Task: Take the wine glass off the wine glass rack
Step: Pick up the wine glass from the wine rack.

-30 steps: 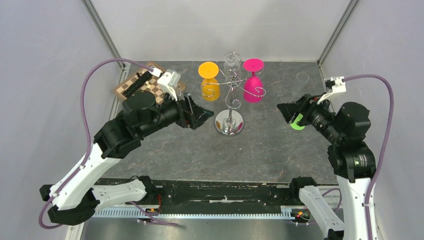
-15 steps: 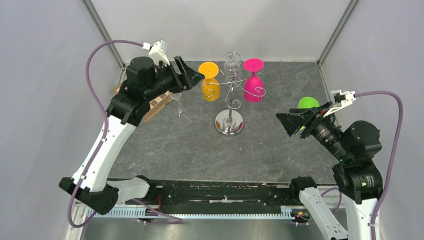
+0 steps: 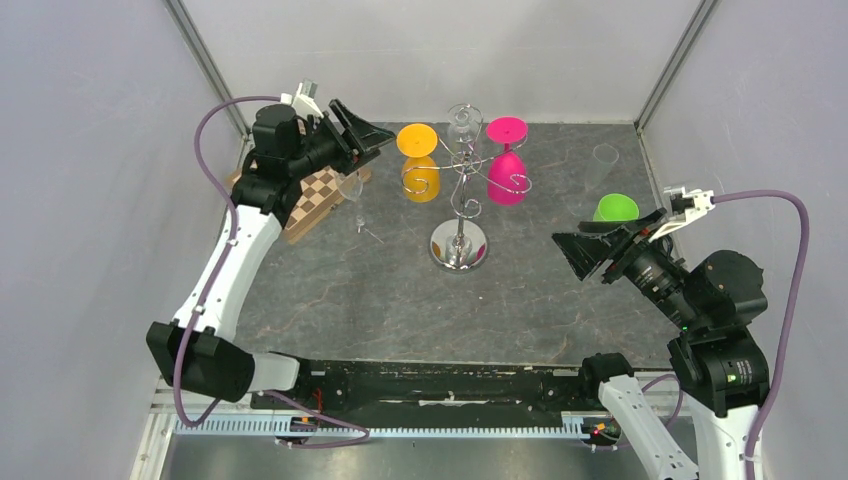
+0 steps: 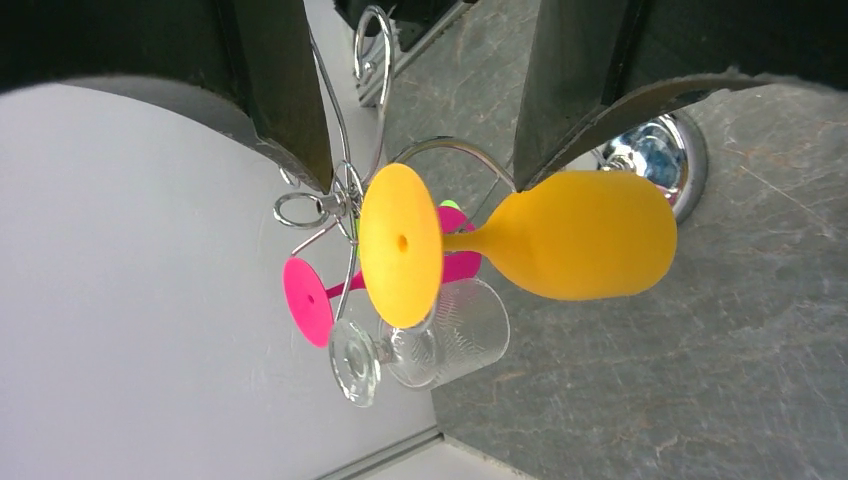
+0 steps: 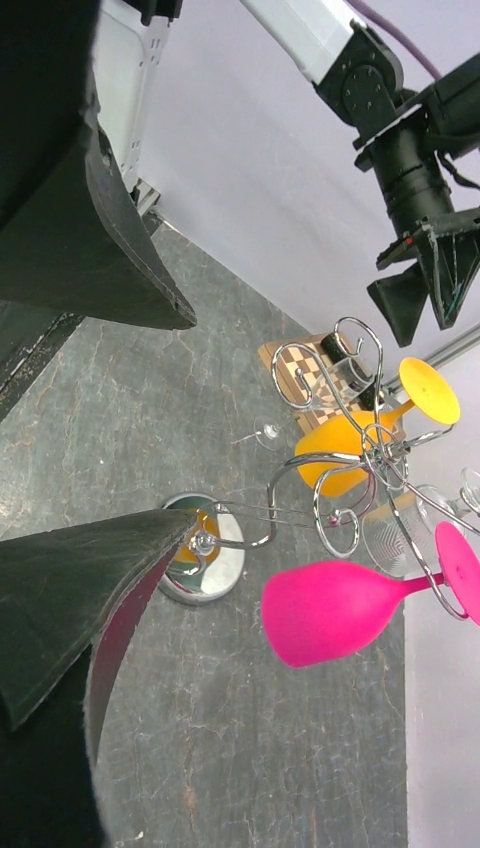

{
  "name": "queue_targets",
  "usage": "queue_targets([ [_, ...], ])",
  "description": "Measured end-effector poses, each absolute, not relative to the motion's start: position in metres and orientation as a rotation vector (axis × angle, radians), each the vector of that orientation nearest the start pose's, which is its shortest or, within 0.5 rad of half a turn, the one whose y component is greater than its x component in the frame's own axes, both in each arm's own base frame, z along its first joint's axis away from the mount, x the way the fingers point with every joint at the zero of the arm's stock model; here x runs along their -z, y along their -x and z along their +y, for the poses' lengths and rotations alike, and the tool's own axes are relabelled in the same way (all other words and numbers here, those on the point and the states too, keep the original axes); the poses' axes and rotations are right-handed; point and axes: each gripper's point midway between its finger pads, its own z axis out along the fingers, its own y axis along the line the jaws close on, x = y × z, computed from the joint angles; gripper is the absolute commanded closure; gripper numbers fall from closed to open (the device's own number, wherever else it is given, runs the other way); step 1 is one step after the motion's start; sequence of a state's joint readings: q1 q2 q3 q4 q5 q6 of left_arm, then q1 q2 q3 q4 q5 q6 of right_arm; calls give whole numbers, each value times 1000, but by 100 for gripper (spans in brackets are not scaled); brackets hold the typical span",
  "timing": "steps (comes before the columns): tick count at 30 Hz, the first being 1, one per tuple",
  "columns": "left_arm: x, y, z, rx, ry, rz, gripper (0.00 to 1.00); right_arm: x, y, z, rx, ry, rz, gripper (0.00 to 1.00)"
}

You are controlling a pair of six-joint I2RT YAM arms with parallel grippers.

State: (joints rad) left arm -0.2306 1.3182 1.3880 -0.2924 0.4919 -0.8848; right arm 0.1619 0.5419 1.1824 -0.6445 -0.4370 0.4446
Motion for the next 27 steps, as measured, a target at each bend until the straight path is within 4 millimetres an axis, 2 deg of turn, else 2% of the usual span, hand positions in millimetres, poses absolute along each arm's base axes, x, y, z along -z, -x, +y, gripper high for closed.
queue_targets([
  [7, -357, -372, -208, 1342, 313, 1952, 32, -406, -161, 118, -814, 127, 1626, 31],
  [18, -349, -378, -219, 1466, 343, 1948, 44, -401, -162, 117, -807, 118, 1632, 31],
  [23, -349, -379, -221, 1484, 347, 1945, 54, -400, -162, 117, -803, 115, 1633, 31],
  [27, -350, -380, -223, 1503, 342, 1940, 59, -398, -164, 116, -797, 111, 1638, 31],
])
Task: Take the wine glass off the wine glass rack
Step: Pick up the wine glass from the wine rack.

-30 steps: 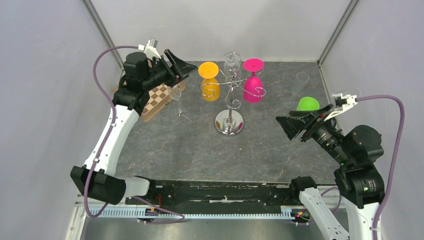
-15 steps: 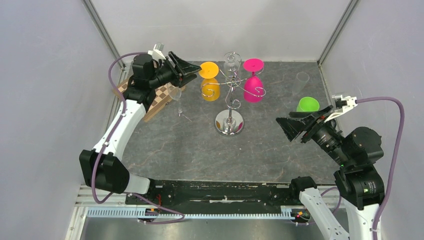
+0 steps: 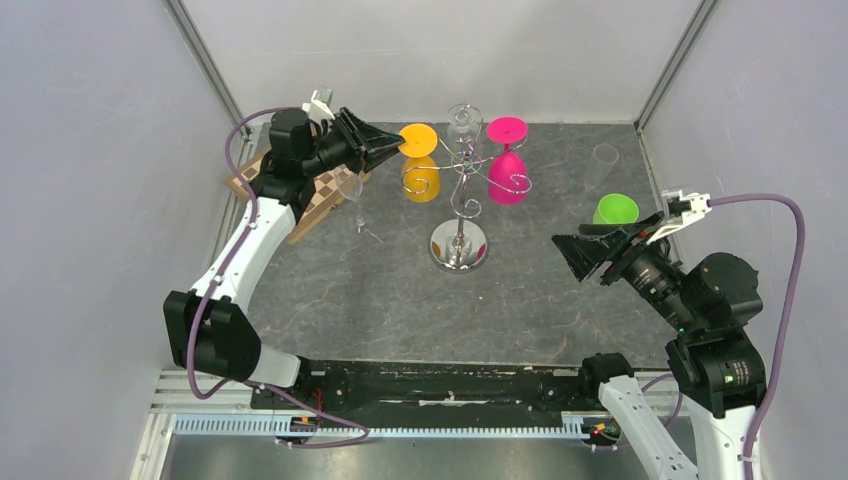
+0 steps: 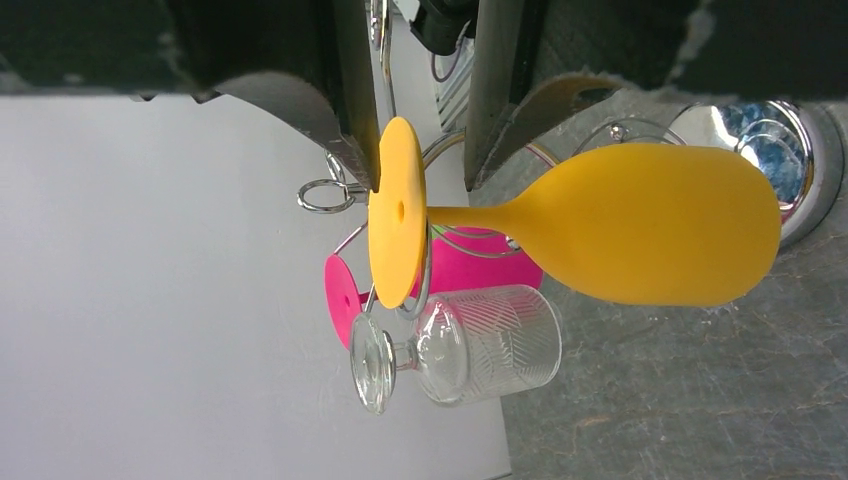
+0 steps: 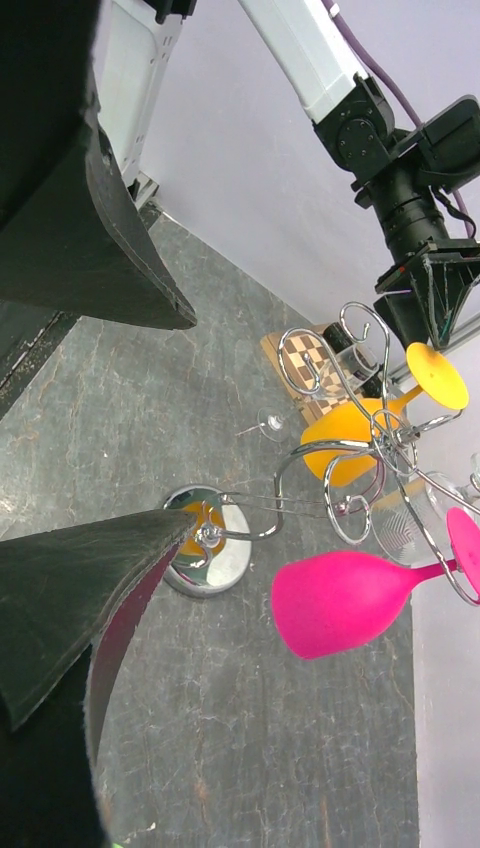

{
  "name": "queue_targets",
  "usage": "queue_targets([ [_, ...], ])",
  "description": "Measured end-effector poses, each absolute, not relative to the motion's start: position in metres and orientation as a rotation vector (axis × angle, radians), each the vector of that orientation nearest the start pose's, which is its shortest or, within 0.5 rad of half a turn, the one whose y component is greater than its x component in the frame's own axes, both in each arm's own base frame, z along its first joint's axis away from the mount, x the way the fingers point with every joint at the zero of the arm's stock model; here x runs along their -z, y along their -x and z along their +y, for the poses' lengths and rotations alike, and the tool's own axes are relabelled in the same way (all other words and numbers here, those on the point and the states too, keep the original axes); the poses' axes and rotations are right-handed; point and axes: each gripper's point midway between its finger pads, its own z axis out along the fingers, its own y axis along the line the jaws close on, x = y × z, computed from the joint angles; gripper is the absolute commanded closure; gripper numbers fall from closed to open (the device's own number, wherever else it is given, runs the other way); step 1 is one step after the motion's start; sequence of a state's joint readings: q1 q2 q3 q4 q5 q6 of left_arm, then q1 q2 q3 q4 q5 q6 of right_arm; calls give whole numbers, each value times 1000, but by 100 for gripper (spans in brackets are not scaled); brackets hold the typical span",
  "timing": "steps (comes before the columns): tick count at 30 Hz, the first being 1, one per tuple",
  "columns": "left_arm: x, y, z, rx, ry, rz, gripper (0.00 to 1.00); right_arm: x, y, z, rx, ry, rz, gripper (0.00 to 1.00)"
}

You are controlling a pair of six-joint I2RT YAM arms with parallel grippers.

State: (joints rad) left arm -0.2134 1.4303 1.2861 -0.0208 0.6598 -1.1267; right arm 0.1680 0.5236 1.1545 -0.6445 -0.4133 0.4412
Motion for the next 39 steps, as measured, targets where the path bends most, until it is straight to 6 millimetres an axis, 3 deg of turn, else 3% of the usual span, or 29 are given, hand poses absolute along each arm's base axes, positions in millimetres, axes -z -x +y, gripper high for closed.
queue_targets([
  [10, -350, -383, -226, 1539, 339, 1926, 65, -396, -164, 115, -789, 113, 1638, 31],
  [21, -349, -381, -228, 1579, 355, 1920, 97, -398, -163, 114, -781, 109, 1630, 31],
  [39, -353, -379, -230, 1615, 366, 1921, 98, -397, -163, 112, -770, 109, 1628, 31],
])
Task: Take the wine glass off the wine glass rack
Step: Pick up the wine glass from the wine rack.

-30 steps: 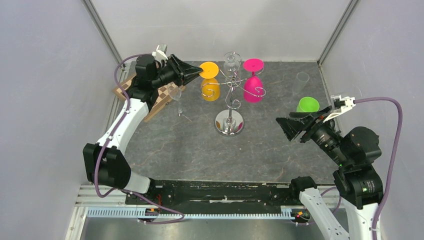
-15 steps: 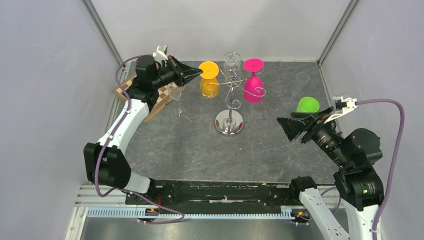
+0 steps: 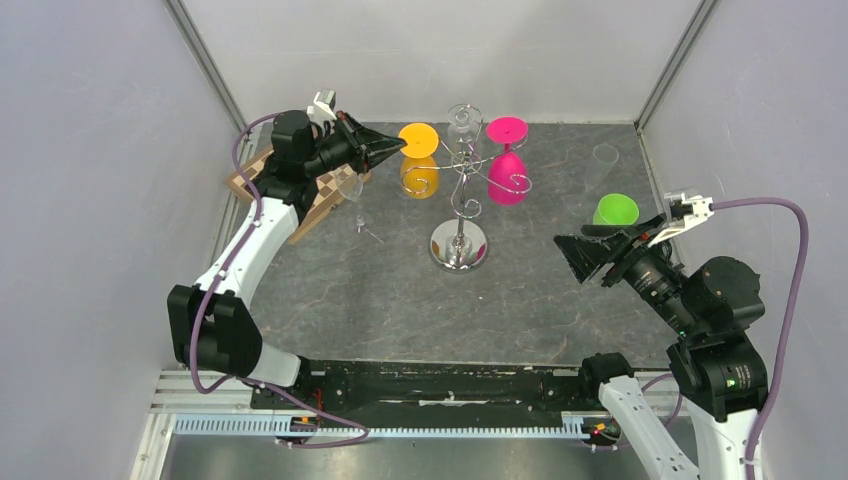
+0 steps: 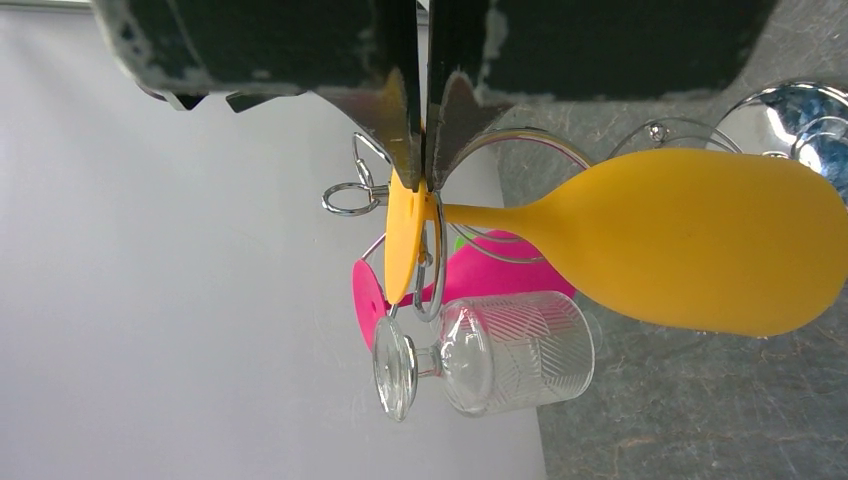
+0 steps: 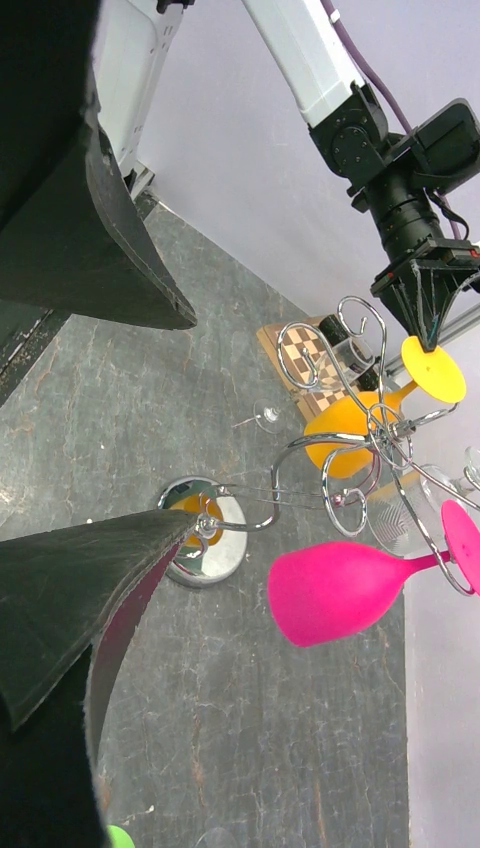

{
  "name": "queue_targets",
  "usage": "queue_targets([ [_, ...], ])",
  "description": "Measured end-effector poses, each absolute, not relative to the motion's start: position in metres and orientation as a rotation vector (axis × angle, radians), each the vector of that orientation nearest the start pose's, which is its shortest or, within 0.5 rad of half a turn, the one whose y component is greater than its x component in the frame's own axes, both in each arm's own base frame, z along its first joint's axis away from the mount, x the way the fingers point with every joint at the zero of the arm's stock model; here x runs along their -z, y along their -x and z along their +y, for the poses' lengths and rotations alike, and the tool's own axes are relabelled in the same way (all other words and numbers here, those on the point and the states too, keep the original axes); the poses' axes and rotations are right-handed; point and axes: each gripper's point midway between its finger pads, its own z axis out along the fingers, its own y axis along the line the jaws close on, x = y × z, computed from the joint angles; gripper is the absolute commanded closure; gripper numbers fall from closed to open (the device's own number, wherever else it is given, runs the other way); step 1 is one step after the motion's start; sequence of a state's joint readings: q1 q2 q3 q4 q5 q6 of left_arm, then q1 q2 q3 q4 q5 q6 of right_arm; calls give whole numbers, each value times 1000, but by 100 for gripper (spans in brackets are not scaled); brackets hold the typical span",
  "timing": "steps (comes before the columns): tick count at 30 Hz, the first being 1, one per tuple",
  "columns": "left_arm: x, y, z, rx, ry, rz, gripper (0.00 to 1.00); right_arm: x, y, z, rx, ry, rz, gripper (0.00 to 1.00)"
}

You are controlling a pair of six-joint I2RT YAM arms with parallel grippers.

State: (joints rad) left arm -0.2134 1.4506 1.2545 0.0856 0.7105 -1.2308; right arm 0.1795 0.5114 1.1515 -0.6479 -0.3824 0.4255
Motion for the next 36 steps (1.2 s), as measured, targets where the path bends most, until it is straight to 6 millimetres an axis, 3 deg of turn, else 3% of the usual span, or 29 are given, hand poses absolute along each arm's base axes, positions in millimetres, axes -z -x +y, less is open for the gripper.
queue_targets([
  [14, -371, -379, -230, 1625, 348, 1891, 98, -396, -164, 111, -762, 101, 1632, 31],
  [28, -366, -386, -217, 1601, 403, 1905, 98, -396, -165, 110, -755, 99, 1631, 31],
  [36, -377, -394, -214, 1609, 384, 1891, 98, -396, -165, 110, -753, 102, 1630, 30],
])
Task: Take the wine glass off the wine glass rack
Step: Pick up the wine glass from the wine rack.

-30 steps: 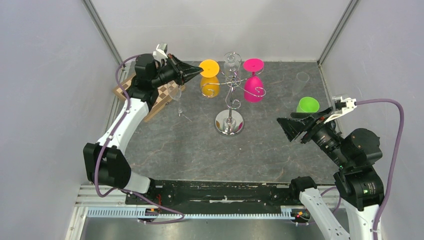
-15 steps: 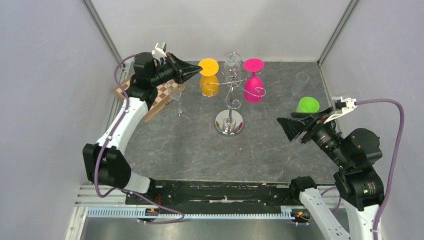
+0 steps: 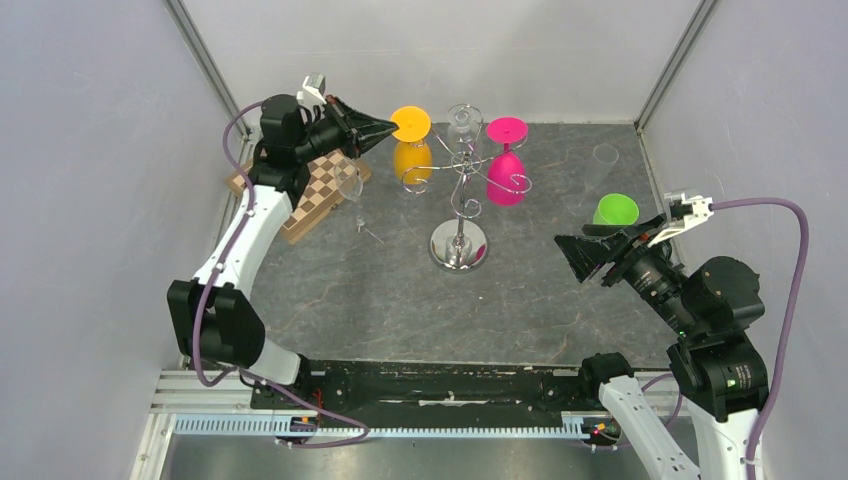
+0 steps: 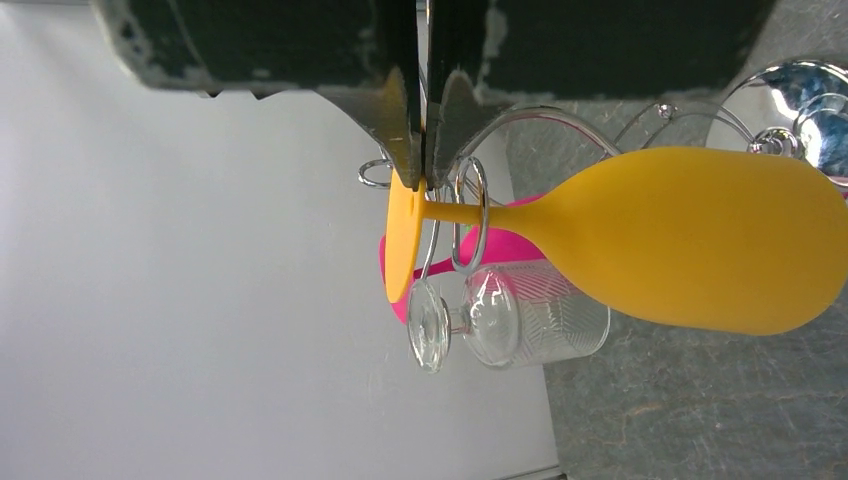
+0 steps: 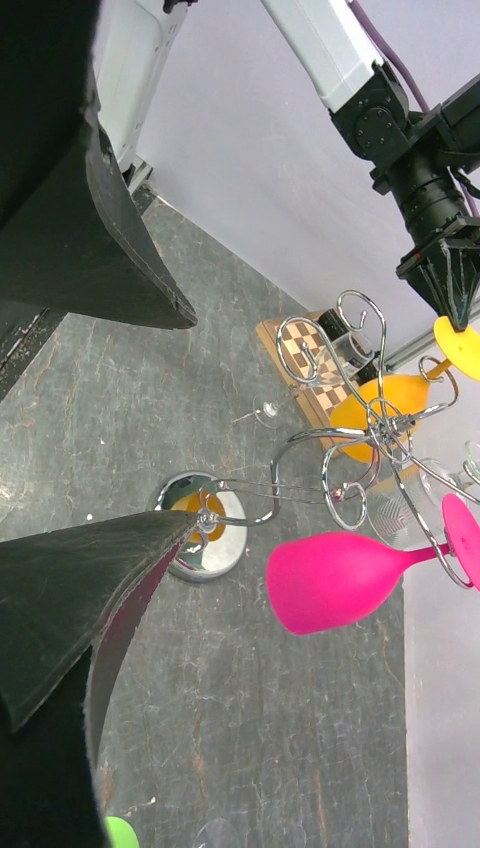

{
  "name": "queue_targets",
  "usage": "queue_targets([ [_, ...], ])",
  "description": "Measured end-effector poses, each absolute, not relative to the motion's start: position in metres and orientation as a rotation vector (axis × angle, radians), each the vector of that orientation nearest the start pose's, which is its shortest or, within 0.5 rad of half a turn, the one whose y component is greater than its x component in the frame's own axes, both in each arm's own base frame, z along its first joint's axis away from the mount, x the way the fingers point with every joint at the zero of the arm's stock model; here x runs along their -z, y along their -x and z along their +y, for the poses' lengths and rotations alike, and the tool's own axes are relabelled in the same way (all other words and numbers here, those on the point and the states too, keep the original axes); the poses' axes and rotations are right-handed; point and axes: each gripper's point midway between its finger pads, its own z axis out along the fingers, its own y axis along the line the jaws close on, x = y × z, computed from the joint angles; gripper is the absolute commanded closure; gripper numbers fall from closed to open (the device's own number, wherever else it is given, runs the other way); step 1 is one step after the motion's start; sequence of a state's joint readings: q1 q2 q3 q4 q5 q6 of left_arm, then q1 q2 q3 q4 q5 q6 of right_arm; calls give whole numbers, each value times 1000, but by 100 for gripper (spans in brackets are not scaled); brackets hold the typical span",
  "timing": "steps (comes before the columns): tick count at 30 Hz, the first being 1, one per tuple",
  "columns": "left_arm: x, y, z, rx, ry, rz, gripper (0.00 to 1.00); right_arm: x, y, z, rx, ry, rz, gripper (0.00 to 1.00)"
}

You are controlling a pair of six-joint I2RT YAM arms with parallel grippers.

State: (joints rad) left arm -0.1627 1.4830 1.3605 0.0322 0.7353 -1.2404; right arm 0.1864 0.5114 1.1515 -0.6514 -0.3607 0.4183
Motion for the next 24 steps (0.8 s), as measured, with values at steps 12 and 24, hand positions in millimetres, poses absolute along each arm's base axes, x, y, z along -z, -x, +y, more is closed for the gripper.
queue_targets([
  [12, -375, -409, -221, 1654, 337, 1920, 98, -396, -166, 110, -751, 102, 1629, 30],
  [24, -383, -404, -236, 1715, 233, 1927, 98, -393, -167, 110, -750, 100, 1636, 30],
])
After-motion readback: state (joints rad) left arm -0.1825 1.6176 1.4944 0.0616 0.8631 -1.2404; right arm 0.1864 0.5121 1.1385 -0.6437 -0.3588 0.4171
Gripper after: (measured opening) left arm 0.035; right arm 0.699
